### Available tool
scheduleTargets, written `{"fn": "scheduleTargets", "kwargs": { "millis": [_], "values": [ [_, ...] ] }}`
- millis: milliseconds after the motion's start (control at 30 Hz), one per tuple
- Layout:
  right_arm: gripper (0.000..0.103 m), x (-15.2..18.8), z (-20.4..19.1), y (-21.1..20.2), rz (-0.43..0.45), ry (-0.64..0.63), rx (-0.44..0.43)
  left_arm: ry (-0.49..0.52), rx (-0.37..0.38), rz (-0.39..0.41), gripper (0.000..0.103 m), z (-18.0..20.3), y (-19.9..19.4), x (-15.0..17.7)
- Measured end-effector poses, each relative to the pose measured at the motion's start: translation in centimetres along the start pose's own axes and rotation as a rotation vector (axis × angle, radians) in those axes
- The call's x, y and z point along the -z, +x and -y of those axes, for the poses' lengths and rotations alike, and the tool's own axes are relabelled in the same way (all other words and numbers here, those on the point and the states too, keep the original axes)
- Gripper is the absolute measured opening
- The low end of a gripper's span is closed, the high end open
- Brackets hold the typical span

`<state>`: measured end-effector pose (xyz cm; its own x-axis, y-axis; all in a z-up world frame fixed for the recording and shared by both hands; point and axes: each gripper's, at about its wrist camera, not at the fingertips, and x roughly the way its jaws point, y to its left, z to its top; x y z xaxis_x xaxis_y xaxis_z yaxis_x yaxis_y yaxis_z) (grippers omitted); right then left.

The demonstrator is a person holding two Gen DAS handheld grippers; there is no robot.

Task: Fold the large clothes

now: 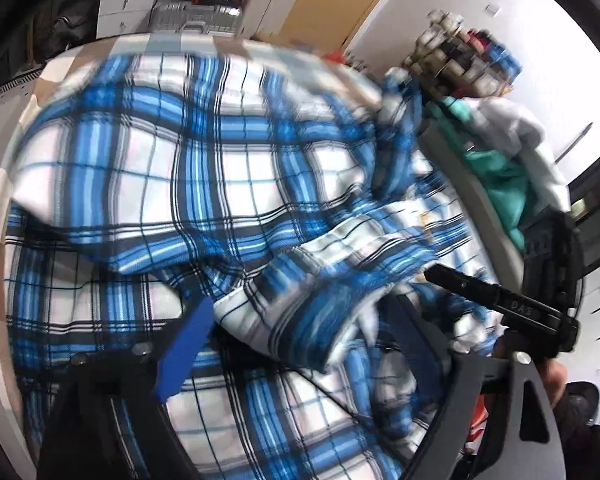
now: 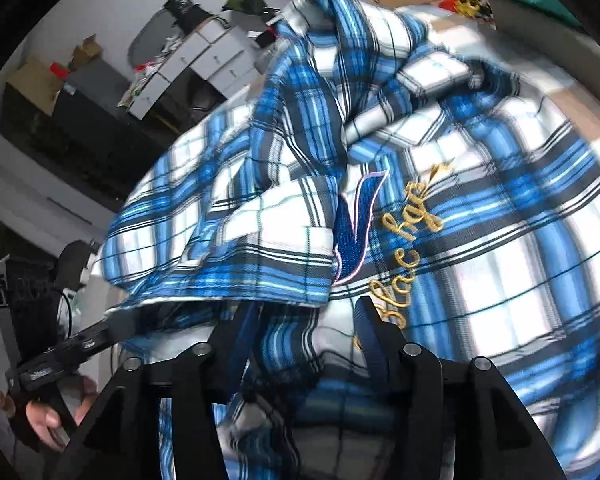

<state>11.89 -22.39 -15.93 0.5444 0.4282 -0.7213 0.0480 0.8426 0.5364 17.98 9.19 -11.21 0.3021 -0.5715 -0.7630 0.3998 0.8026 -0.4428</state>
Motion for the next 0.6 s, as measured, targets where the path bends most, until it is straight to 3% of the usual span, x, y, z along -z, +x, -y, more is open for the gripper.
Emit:
{"fn": "scheduleTargets", "kwargs": {
  "millis": [33,200,267,300,400,500,567,600],
  "values": [
    [0.061,-0.2,-0.3,-1.0,0.002,-0.028,-0.017,-0.006,0.018,0.005,0.086,0.0,-0.5,0.3],
    [0.067,-3.3,-1.6,-6.5,0.104,-0.109,-0.047,-0.018,0.09,0.031,0.088,-0.1,-4.5,-1.9],
    [0.084,-6.1,-2.9,-7.7,0.181,-0.109,-0.04,0.002,0.041,0.055,0.091,-0.3,-5.1,-3.5],
    [0.088,-6.8,-3.3,-7.9,0.204,-0.117,-0.021,0.006,0.003,0.079,0.091,-0.8,-5.3,-4.5],
    [0.089,-12.5,-6.0,-4.9,0.186,-0.193,0.12,-0.049,-0.044,0.116,0.091,-2.8,-4.5,-7.4],
    [0.084,-16.2,-7.4,0.6,0.089,-0.198,0.166,-0.123,-0.061,0.097,0.091,-5.3,-2.2,-8.9],
    [0.052,-18.5,-7.2,4.8,0.001,-0.14,0.19,-0.167,-0.103,0.066,0.091,-6.9,0.0,-10.0],
    [0.047,-19.2,-6.8,6.2,-0.022,-0.121,0.217,-0.187,-0.09,0.058,0.091,-7.6,0.6,-10.1]
  ]
}}
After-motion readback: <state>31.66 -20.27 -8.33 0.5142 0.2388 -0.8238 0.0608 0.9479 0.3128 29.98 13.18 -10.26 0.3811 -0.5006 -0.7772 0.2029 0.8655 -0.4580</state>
